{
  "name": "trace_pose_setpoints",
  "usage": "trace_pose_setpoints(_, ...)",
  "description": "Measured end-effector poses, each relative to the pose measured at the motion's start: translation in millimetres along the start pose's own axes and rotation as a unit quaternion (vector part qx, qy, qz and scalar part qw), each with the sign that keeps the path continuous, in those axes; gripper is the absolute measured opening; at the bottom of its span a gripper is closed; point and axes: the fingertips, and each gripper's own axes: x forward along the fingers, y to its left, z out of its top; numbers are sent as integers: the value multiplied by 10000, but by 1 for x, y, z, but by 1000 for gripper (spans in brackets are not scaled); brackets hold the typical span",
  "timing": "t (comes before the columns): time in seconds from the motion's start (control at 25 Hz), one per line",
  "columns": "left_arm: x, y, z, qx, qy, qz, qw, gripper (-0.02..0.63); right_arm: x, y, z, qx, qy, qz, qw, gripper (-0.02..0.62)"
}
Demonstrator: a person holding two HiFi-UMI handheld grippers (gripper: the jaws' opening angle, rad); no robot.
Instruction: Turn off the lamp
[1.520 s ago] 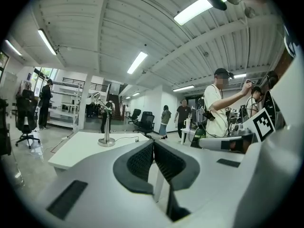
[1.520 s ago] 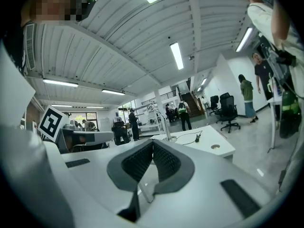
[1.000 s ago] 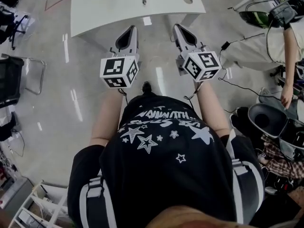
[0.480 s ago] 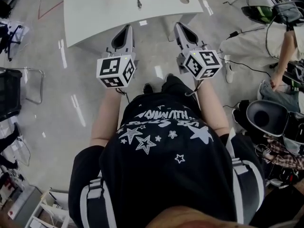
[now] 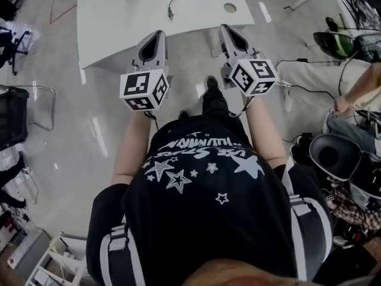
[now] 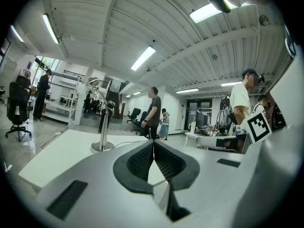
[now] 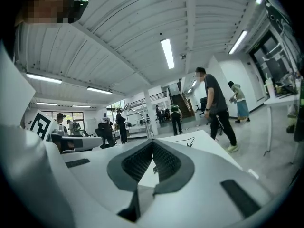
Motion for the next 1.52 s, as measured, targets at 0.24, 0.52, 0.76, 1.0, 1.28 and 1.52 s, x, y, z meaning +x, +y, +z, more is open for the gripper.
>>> trace_pose_setpoints(0.24,45,-1,-4,18,100,161,9998,11,35,-41,9,74,71,185,9998,6)
trace_pose_setpoints(0.52,99,-2,-3,-9,202,395,9990,11,72,-84,25,69,179,454,9988,6)
trace_pose_setpoints(0.76,132,-13,4,11,149,328,9993,12,100,-114,35,177,232,634,9976,6)
trace_pose_setpoints(1.0,166,-19,-8,65,298,574,9979,12,117,-144,32,199,374,880,9952,6)
trace_pose_setpoints(1.28,196,-20,-23,27,445,923,9947,12,140,-169,30,238,558,1173,9912,6)
trace_pose_setpoints(1.52,217,-18,-44,105,785,1006,9918,12,155,-173,18,210,751,1347,9878,6)
